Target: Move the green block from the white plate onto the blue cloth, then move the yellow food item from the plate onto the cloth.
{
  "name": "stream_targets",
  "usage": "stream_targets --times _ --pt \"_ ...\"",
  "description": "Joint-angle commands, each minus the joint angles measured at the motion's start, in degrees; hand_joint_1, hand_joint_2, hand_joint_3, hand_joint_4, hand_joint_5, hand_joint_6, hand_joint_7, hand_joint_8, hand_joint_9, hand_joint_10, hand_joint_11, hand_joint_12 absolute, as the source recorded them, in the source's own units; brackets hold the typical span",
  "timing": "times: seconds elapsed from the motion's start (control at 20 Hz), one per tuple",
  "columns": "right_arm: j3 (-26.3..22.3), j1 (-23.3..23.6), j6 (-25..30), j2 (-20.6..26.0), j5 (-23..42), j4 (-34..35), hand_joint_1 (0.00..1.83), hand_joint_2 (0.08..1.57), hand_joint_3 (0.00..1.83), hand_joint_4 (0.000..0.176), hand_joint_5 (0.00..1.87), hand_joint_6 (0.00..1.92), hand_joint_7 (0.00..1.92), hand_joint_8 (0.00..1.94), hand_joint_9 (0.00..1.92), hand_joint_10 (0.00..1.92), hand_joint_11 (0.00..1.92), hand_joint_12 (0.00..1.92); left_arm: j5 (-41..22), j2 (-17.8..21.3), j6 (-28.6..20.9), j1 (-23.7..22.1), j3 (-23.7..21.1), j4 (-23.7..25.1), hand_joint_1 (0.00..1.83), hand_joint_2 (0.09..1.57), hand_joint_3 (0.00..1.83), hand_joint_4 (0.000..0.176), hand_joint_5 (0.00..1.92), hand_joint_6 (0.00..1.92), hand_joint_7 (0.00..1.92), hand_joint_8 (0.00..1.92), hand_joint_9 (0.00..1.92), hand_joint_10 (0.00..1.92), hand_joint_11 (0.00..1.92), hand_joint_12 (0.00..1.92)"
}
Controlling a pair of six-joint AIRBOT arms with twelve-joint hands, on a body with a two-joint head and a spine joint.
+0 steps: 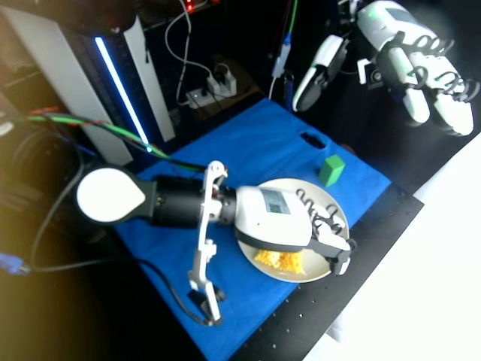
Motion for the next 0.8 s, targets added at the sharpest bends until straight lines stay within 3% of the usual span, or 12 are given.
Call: stream_targets --times 0.0,0.05,0.1,0.15,0.2,0.25,0.3,0.5,0.65,0.75 --pt "0.34 0.44 -0.23 -0.37 3.26 1.71 0.59 0.64 0.0 0.035 0.2 0.0 0.41 0.0 0.27 0.01 0.0 0.28 -6.19 0.22 -0.12 -0.81 -0.03 -1.18 0.54 0.74 0.0 0.167 0.0 0.0 0.0 0.0 0.04 0.0 0.02 0.25" --pt "0.84 0.34 -0.23 -0.76 3.11 1.73 0.62 0.65 0.0 0.022 0.22 0.0 0.41 0.0 0.28 0.0 0.0 0.46 -6.19 0.22 -0.12 -0.81 -0.05 -1.21 0.56 0.75 0.0 0.16 0.0 0.0 0.0 0.0 0.01 0.0 0.0 0.15" --pt "1.04 0.32 -0.23 -0.94 2.98 1.76 0.64 0.66 0.0 0.022 0.23 0.0 0.4 0.0 0.23 0.01 0.0 0.36 -6.2 0.21 -0.12 -0.81 -0.06 -1.21 0.57 0.76 0.0 0.163 0.0 0.0 0.0 0.0 0.0 0.0 0.01 0.14" --pt "1.31 0.31 -0.23 -1.14 2.72 1.89 0.65 0.66 0.0 0.004 0.26 0.0 0.46 0.01 0.42 0.02 0.17 0.77 -6.2 0.21 -0.12 -0.81 -0.08 -1.19 0.58 0.75 0.0 0.163 0.0 0.0 0.0 0.0 0.0 0.0 0.01 0.14" --pt "1.43 0.24 -0.23 -1.23 2.56 1.9 0.67 0.67 0.0 0.0 0.29 0.0 0.47 0.0 0.5 0.02 0.26 0.87 -6.15 0.21 -0.12 -0.8 -0.08 -1.14 0.56 0.75 0.0 0.167 0.0 0.0 0.0 0.0 0.0 0.0 0.02 0.15" --pt "1.62 0.1 -0.23 -1.35 2.44 1.9 0.66 0.66 0.0 0.0 0.31 0.0 0.47 0.0 0.46 0.0 0.06 0.92 -6.04 0.22 -0.12 -0.8 -0.07 -1.13 0.54 0.75 0.0 0.169 0.0 0.0 0.0 0.0 0.02 0.01 0.04 0.17" --pt "1.79 0.0 -0.23 -1.46 2.38 1.9 0.68 0.67 0.0 0.0 0.32 0.0 0.49 0.0 0.51 0.01 0.13 1.02 -6.01 0.22 -0.12 -0.8 -0.07 -1.12 0.54 0.75 0.0 0.175 0.0 0.0 0.0 0.0 0.02 0.01 0.03 0.17" --pt "2.12 -0.43 -0.23 -1.7 2.04 1.91 0.66 0.64 0.0 0.0 0.37 0.0 0.57 0.0 0.57 0.01 0.19 0.96 -6.08 0.23 -0.12 -0.81 -0.07 -1.14 0.56 0.76 0.0 0.176 0.0 0.0 0.0 0.0 0.01 0.0 0.0 0.21" --pt "2.6 -0.64 -0.23 -2.1 1.85 1.91 0.71 0.65 0.0 0.0 0.41 0.0 0.63 0.0 0.74 0.01 0.49 0.93 -6.11 0.22 -0.12 -0.81 -0.08 -1.18 0.56 0.74 0.0 0.176 0.0 0.0 0.0 0.0 0.03 0.0 0.0 0.25" --pt "3.75 -0.98 -0.23 -2.56 1.86 1.9 0.76 0.64 0.0 0.0 0.44 0.0 0.65 0.0 0.7 0.0 0.44 0.8 -6.12 0.21 -0.12 -0.81 -0.09 -1.19 0.59 0.75 0.0 0.176 0.0 0.0 0.0 0.0 0.03 0.0 0.0 0.24"
